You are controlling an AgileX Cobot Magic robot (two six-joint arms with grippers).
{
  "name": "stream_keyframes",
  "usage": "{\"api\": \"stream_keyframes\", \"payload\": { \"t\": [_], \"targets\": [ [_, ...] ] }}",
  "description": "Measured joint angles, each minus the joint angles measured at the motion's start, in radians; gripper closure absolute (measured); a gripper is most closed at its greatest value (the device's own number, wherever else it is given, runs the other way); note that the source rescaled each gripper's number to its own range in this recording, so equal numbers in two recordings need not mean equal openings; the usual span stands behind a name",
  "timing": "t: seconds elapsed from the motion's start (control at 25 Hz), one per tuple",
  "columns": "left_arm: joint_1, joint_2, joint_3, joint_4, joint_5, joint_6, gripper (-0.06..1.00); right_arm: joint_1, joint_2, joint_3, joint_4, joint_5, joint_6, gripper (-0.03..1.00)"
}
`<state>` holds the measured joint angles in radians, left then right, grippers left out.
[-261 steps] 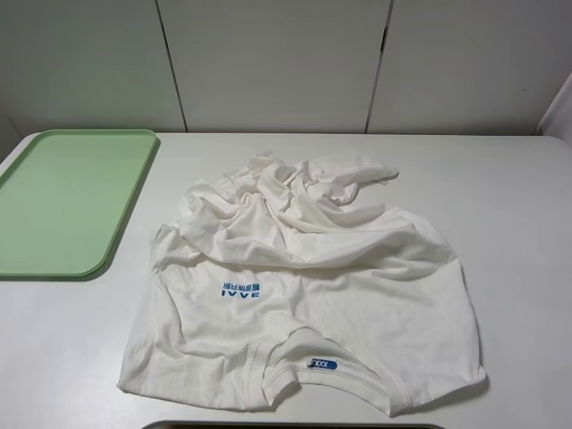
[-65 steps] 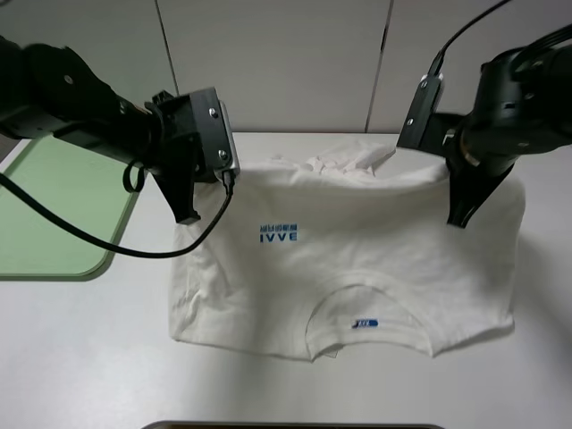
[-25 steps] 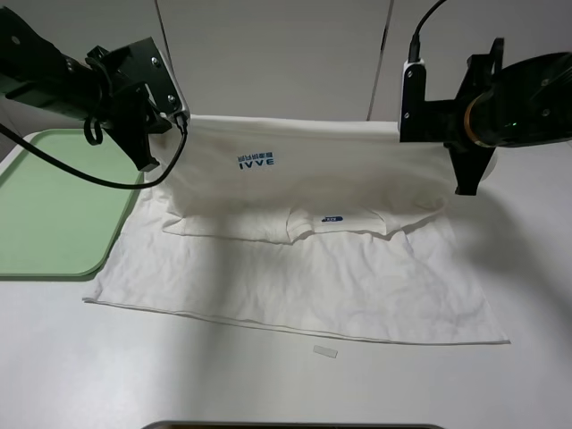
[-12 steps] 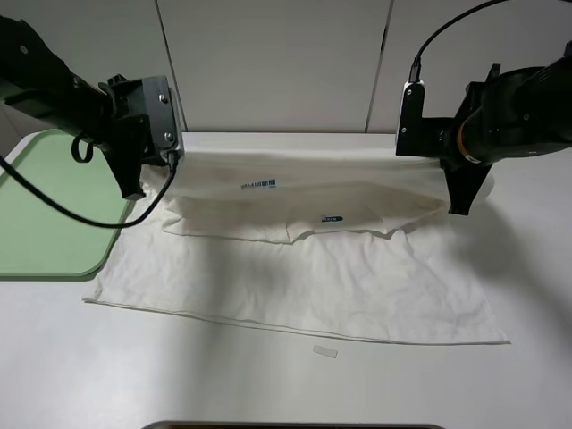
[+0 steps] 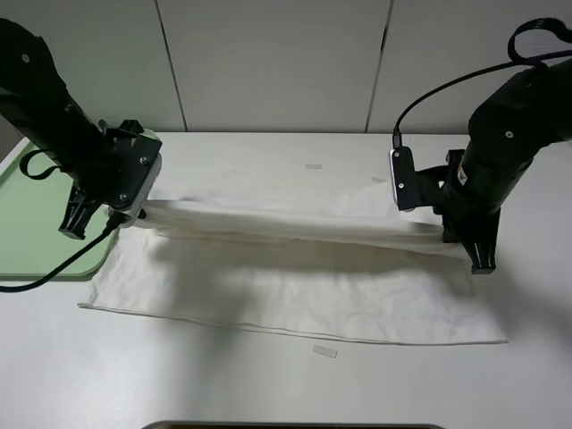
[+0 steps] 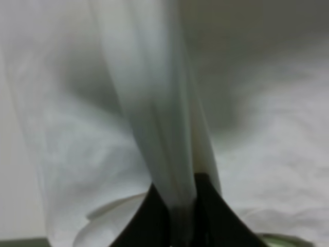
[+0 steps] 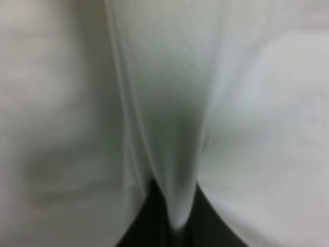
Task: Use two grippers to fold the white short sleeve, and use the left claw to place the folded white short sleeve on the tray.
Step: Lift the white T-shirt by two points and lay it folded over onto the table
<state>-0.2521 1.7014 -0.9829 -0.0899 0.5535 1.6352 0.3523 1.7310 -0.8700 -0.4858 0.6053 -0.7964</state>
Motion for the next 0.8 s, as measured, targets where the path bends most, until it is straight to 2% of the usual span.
{"api": "stream_keyframes", "payload": {
  "t": [0.12, 0.2, 0.52, 0.8],
  "targets": [
    [0.0, 0.0, 0.0, -0.003, 0.047, 0.001, 0.9, 0.0, 0.0, -0.001, 0.122, 0.075, -0.109, 0.97],
    [0.0, 0.0, 0.0, -0.006, 0.084, 0.003, 0.9, 0.0, -0.003, -0.001, 0.154, 0.108, -0.134, 0.97],
    [-0.015, 0.0, -0.002, -0.003, 0.158, 0.003, 0.9, 0.0, -0.106, -0.004, 0.174, 0.14, -0.152, 0.97],
    [-0.046, 0.0, -0.002, 0.022, 0.182, 0.003, 0.9, 0.006, -0.117, -0.004, 0.266, 0.172, -0.178, 0.97]
  ]
}}
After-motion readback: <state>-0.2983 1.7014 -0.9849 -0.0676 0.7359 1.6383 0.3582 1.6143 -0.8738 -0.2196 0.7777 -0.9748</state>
